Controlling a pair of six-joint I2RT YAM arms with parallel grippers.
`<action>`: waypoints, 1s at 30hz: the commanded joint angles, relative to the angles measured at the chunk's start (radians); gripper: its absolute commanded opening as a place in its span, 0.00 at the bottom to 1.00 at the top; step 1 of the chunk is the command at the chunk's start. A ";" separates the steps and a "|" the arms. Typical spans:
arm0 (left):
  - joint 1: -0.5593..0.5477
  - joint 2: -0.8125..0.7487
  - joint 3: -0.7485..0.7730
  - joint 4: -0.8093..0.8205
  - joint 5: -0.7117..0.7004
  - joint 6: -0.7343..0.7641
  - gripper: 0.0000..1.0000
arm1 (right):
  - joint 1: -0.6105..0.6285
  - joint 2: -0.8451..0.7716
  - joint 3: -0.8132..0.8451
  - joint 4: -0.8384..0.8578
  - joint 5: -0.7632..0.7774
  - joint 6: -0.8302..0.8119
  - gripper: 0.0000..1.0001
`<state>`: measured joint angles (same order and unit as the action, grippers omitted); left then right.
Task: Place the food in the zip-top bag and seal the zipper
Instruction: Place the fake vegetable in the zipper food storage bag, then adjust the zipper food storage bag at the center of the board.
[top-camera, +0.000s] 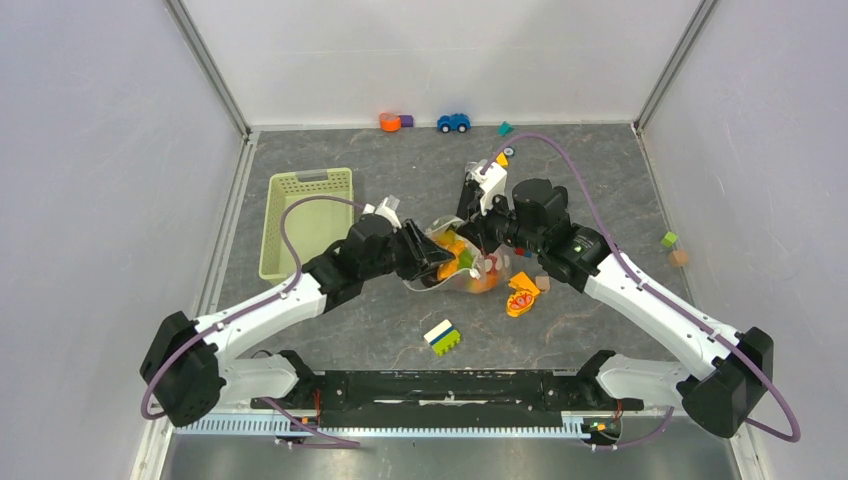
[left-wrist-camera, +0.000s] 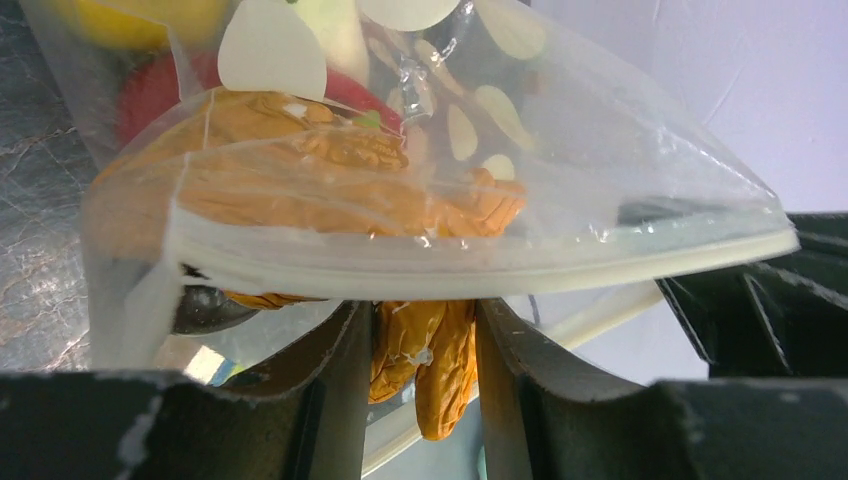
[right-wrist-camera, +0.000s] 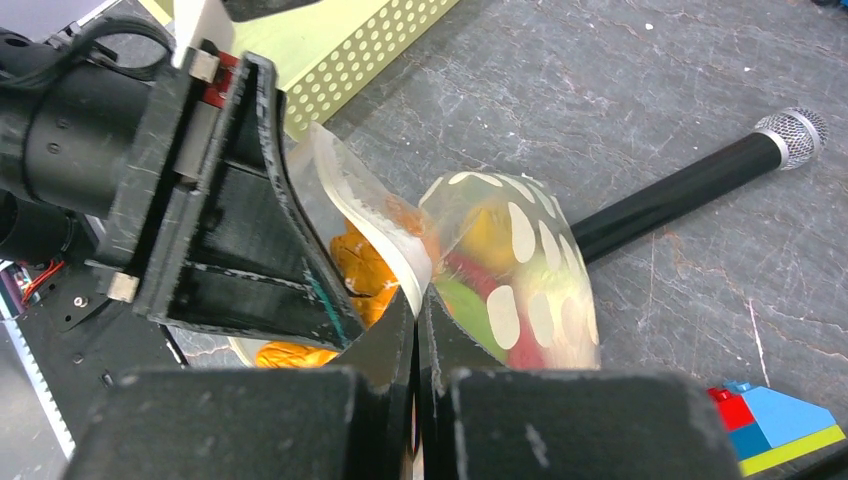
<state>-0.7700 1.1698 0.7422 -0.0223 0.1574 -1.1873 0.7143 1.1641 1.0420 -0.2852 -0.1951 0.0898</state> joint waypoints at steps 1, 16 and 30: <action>-0.035 0.044 0.065 -0.033 -0.076 0.000 0.05 | 0.004 -0.018 0.011 0.078 -0.038 0.006 0.00; -0.113 -0.136 0.052 0.055 -0.109 0.207 1.00 | 0.004 -0.023 0.008 0.078 -0.023 -0.003 0.00; -0.115 -0.427 0.059 -0.320 -0.305 0.389 1.00 | 0.003 -0.007 0.013 0.074 -0.018 0.002 0.00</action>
<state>-0.8795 0.7383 0.7921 -0.1776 -0.0505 -0.8772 0.7143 1.1641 1.0420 -0.2779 -0.2096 0.0891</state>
